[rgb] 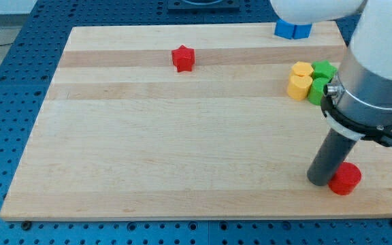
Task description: Place the red star parallel to the yellow heart
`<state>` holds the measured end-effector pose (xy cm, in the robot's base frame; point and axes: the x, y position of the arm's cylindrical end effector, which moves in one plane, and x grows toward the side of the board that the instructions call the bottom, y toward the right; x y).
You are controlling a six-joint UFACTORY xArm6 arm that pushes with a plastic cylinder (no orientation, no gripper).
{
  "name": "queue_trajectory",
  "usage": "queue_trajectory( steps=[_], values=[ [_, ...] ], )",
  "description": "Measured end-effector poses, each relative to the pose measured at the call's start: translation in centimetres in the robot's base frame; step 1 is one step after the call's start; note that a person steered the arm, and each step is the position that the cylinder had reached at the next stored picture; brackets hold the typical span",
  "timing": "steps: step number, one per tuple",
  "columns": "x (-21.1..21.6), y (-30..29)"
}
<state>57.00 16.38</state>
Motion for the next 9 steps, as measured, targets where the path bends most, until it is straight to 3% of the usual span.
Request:
queue_trajectory(
  steps=[1,6,9],
  values=[
    [-2.9,-2.7],
    [-29.0,-9.4],
    [-29.3,-20.5]
  ],
)
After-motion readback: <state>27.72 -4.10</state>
